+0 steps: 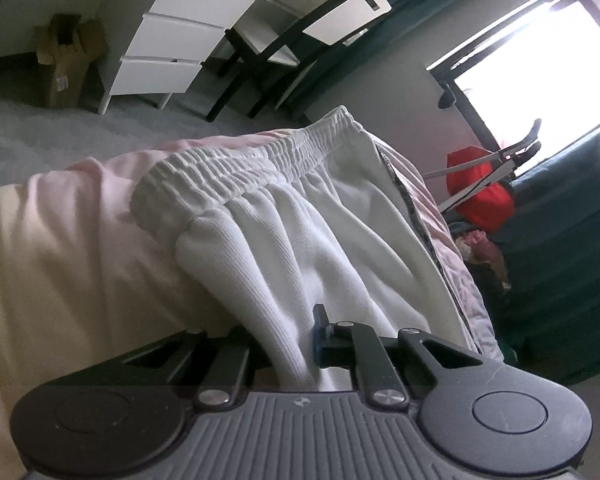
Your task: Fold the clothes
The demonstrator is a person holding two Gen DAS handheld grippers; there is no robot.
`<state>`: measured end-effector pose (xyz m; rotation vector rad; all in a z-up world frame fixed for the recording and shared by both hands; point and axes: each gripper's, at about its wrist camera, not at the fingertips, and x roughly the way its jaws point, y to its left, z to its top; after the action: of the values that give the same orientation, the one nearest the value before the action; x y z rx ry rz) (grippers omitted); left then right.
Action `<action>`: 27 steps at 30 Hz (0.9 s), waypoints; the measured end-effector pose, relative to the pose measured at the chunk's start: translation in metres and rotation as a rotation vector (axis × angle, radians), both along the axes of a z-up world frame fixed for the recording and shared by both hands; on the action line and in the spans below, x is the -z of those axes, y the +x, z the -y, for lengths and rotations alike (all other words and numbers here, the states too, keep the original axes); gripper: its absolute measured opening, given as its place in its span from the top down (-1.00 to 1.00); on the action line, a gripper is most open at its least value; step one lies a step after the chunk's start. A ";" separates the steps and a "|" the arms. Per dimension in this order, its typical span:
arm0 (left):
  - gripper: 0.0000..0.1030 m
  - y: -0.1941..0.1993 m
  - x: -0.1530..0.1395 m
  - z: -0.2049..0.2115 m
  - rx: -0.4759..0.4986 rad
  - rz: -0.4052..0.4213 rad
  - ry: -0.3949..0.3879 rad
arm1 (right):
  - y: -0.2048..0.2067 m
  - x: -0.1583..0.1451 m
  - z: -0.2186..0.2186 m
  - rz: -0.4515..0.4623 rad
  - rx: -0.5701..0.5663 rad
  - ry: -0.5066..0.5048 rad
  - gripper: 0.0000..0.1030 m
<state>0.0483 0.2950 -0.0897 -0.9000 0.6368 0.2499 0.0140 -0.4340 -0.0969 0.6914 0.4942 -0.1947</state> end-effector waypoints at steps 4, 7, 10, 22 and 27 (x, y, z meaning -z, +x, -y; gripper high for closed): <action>0.80 -0.002 0.002 -0.006 -0.013 0.003 -0.037 | -0.013 0.030 0.059 -0.019 0.159 0.276 -0.68; 0.80 -0.005 0.006 -0.013 -0.024 0.014 -0.099 | -0.023 0.058 0.086 -0.075 0.256 0.384 -0.70; 0.80 -0.007 0.016 -0.022 -0.040 0.005 -0.185 | -0.024 0.087 0.100 -0.119 0.311 0.491 -0.54; 0.59 -0.004 0.044 -0.040 -0.136 -0.043 -0.339 | 0.007 0.116 0.113 -0.066 0.455 0.486 0.21; 0.75 -0.011 0.041 -0.044 -0.155 -0.017 -0.331 | 0.003 0.107 0.118 -0.010 0.482 0.422 0.87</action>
<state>0.0377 0.3391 -0.1310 -1.2695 0.6348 0.2965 0.0168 -0.5523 -0.2042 1.2202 0.3731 -0.5563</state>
